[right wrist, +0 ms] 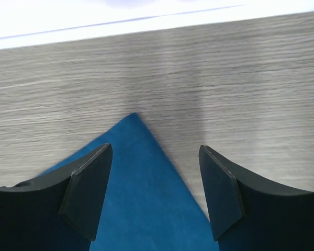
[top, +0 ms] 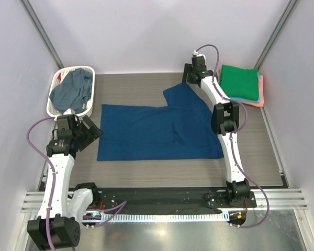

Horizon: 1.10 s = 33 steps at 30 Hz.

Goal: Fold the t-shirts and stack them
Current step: Fold the tshirt

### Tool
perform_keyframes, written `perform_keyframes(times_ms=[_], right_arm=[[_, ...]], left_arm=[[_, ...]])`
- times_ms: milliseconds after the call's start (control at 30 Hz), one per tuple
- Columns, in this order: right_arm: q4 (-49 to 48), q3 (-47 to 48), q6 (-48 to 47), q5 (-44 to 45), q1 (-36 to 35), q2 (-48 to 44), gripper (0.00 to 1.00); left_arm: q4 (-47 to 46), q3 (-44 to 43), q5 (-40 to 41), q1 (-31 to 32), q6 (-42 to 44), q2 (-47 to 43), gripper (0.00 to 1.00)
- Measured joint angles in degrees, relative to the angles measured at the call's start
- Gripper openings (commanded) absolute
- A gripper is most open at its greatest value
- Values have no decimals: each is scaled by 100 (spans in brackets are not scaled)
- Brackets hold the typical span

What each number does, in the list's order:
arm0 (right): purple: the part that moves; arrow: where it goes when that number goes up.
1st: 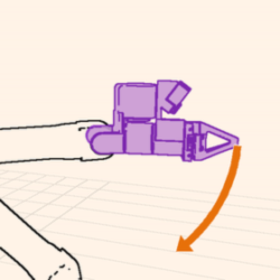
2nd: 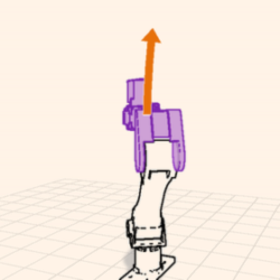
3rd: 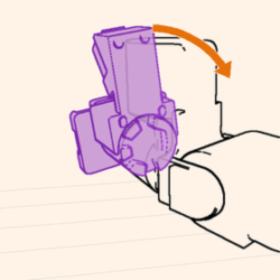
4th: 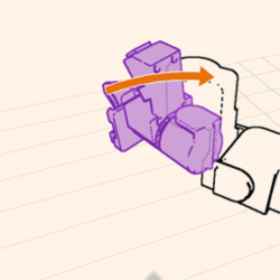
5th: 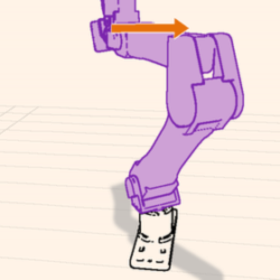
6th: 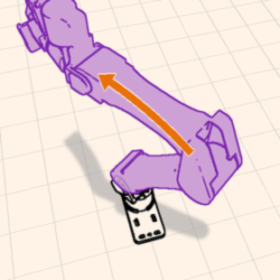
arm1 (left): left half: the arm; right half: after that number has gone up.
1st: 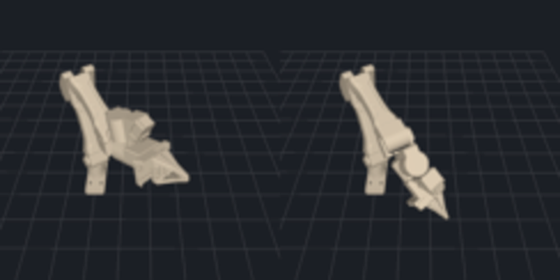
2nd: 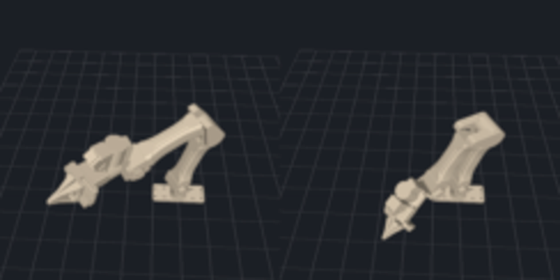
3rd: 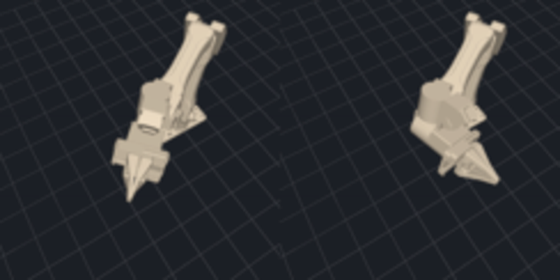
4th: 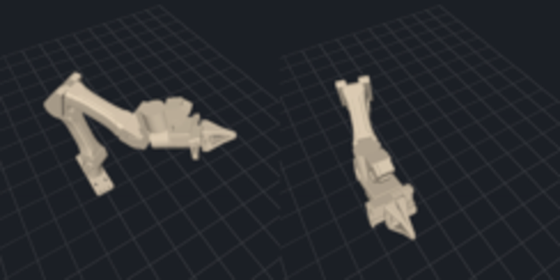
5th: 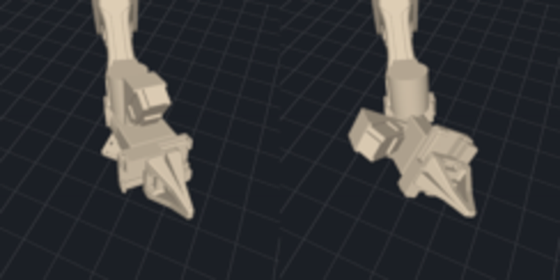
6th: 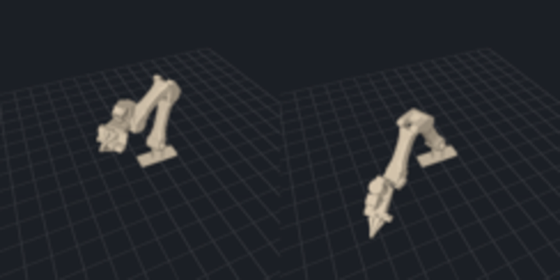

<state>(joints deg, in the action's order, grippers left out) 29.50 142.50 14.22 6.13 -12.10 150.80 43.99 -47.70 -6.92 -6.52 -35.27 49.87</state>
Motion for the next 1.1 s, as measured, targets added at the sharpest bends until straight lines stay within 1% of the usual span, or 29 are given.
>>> perform_keyframes(times_ms=[333,400,433,467,500,533,600,633,733,800,833,967,1100], right_arm=[[-623,173,-35,63,-173,610,73],[-678,173,-11,46,-208,614,69],[-691,173,-7,37,-212,614,63],[-715,173,0,33,-223,614,52],[-730,173,-4,15,-234,614,47],[-739,173,35,-2,-243,621,37],[-763,151,59,-31,-249,627,29],[-782,114,66,-33,-249,627,21],[-911,2,55,-42,-247,627,5],[-1110,-166,48,-83,-243,568,1],[-1239,-358,50,-116,-236,479,1],[-1923,-1419,98,-260,-225,-15,1],[-2406,-2404,247,-398,-227,-529,1]], left_arm=[[-48,17,-72,0,-2,-26,75],[-48,17,-70,0,-2,-26,74],[-48,17,-70,0,-2,-26,74],[-48,17,-68,0,-2,-26,74],[-50,17,-68,0,-2,-26,74],[-50,17,-66,0,-4,-26,74],[-50,20,-59,0,-4,-24,74],[-52,20,-44,0,-9,-20,74],[-103,20,42,0,-24,59,72],[-173,20,116,0,-37,184,70],[-214,15,168,0,-55,278,70],[-481,-133,426,11,-201,859,67],[-887,-831,850,354,-380,2017,66]])
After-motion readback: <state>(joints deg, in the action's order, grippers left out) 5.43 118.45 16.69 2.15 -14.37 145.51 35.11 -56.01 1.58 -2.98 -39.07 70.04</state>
